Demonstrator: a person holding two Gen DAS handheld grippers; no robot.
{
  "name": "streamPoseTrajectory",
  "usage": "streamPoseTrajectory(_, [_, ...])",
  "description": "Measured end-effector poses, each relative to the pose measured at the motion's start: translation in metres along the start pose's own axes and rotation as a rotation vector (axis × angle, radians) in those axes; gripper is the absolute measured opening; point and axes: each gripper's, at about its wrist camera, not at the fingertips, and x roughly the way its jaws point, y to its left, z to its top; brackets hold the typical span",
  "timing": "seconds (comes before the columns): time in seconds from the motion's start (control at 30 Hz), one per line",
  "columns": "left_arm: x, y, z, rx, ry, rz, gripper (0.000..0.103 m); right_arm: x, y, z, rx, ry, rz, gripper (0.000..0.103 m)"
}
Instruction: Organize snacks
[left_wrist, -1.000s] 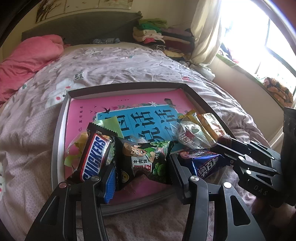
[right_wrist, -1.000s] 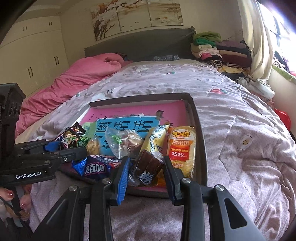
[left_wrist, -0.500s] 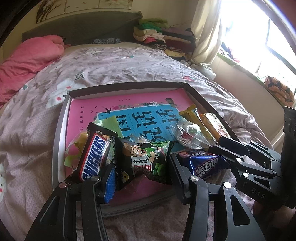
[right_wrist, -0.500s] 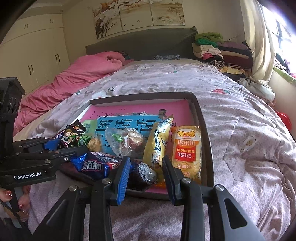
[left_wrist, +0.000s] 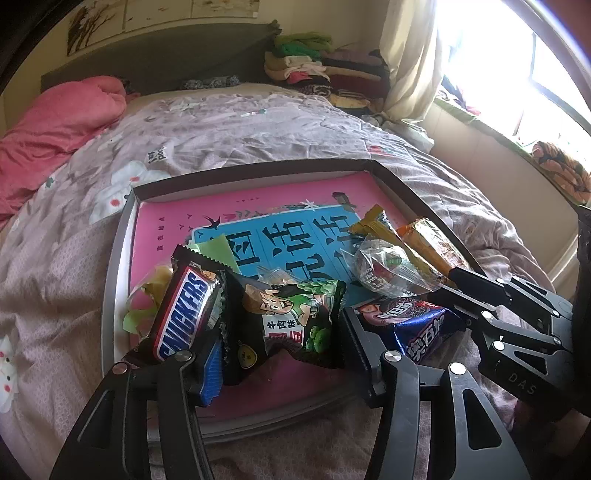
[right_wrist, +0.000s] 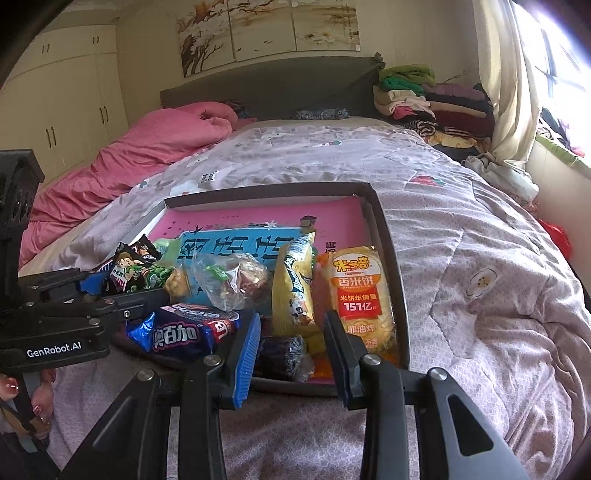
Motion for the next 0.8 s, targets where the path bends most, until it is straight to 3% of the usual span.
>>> streamPoseTrajectory(0.8, [0.0005, -0.0038, -0.0019, -0.017, 0.024, -0.063, 0.058, -0.0092, -0.0039, 0.0008, 0.009, -0.019, -0.003, 0.035])
